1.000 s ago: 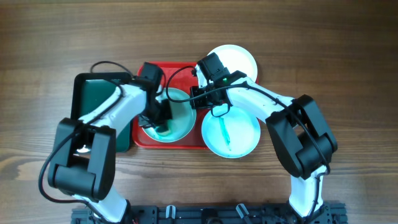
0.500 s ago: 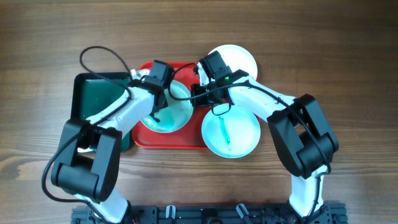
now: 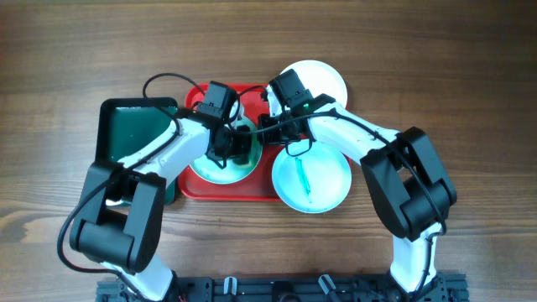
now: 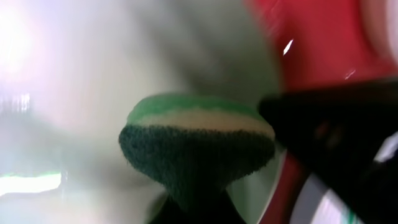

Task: Clean dirty plates on tray and stack at the side
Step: 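Scrub the plate surface with the sponge while the right gripper holds the rim, then raise the sponge away from the plate with the left gripper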

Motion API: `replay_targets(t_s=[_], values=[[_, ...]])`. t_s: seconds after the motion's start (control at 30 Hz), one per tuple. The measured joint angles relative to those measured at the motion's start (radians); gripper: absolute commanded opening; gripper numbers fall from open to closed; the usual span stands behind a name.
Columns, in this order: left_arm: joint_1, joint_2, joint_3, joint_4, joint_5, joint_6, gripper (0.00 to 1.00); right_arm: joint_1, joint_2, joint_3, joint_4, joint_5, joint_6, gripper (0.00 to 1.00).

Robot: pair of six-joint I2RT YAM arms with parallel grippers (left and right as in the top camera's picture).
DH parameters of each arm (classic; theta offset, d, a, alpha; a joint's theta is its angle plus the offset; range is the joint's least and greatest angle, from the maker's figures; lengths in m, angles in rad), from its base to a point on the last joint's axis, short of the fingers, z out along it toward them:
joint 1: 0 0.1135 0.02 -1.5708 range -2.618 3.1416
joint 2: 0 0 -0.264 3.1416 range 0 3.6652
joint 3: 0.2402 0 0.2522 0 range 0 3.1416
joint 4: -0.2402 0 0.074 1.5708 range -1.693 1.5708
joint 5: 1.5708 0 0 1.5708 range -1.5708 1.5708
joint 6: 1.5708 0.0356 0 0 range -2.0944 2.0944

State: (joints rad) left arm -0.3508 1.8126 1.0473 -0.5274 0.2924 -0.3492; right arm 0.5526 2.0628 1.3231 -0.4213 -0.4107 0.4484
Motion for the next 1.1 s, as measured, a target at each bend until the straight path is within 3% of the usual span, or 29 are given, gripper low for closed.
replay_targets(t_s=[0.1, 0.2, 0.3, 0.4, 0.5, 0.6, 0.77, 0.87, 0.97, 1.1], values=[[0.011, 0.003, -0.003, 0.103, -0.081, -0.004, 0.04, 0.0, 0.0, 0.0, -0.002, 0.0, 0.0, 0.04], [0.023, 0.003, -0.003, 0.171, -0.253, -0.016, 0.04, 0.0, 0.0, 0.0, -0.002, -0.001, 0.0, 0.04], [0.025, 0.003, -0.002, 0.129, -0.407, -0.063, 0.04, 0.001, 0.0, 0.0, -0.002, -0.001, 0.0, 0.04], [0.026, 0.003, 0.007, -0.032, -0.507, -0.167, 0.04, 0.003, 0.0, 0.0, -0.005, -0.001, 0.0, 0.04], [0.027, 0.0, 0.013, -0.219, -0.47, -0.21, 0.04, 0.004, 0.0, 0.0, -0.008, -0.003, 0.0, 0.04], [0.031, -0.003, 0.014, -0.273, -0.39, -0.209, 0.04, 0.004, 0.0, 0.0, -0.009, -0.004, 0.0, 0.04], [0.041, -0.004, 0.01, -0.196, -0.092, -0.042, 0.04, 0.002, 0.0, 0.0, -0.013, -0.009, 0.0, 0.04], [0.043, -0.002, 0.012, -0.126, 0.0, -0.001, 0.04, 0.002, 0.0, 0.0, -0.019, -0.013, 0.0, 0.04], [0.066, 0.002, 0.039, -0.135, 0.044, 0.014, 0.04, 0.002, 0.0, 0.0, -0.027, -0.02, 0.0, 0.04], [0.195, 0.003, 0.224, -0.282, 0.006, 0.01, 0.04, 0.002, 0.0, 0.0, -0.031, -0.029, 0.0, 0.04]])
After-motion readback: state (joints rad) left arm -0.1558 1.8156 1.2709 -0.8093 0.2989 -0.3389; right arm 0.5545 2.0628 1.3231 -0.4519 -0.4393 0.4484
